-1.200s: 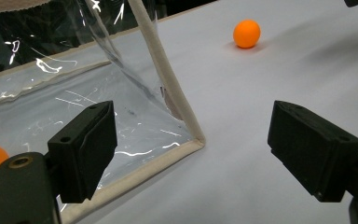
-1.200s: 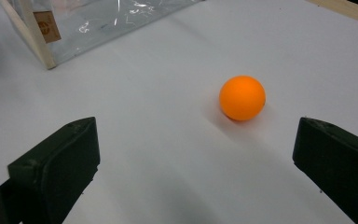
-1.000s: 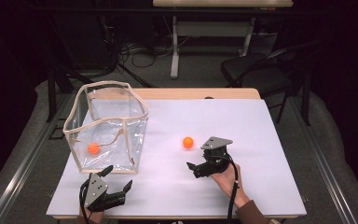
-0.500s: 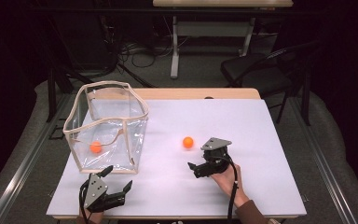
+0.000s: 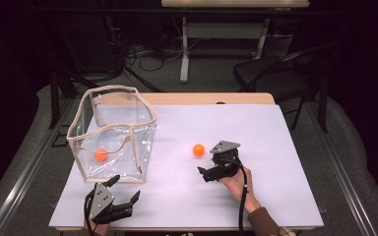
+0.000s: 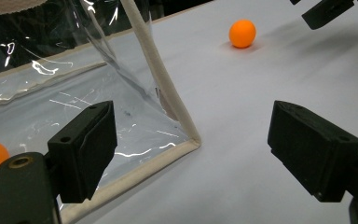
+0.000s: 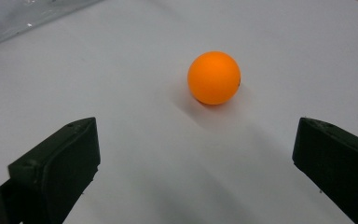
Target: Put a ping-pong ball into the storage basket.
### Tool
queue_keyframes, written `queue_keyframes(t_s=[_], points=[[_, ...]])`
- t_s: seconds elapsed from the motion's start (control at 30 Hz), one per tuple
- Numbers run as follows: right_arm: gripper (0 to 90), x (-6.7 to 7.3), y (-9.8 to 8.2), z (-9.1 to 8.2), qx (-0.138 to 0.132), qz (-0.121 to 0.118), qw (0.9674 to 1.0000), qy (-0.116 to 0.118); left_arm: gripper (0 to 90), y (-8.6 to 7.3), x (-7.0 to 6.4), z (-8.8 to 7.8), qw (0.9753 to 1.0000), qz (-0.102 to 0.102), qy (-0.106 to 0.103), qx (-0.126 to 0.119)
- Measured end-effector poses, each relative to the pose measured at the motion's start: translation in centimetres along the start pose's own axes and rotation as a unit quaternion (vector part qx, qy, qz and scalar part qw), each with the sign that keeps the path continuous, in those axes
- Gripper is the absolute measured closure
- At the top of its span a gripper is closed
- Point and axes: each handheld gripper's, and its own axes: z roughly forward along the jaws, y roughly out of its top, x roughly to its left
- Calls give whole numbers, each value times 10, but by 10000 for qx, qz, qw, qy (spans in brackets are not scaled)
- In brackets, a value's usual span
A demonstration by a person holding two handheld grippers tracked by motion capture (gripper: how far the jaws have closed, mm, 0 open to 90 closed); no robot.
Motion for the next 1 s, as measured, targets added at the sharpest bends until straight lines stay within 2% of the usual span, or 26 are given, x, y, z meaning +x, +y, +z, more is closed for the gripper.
queue_keyframes(t_s=[0.47,0.7,1.0], points=[[3,-9,11,8,-45,73,9999,52,158,0,0,1,10000,12,-15,21],[2,-9,15,12,6,83,9999,117,158,0,-1,3,10000,9,-14,20],[2,-12,23,23,77,156,9998,88,158,0,0,3,10000,-41,-31,-10]])
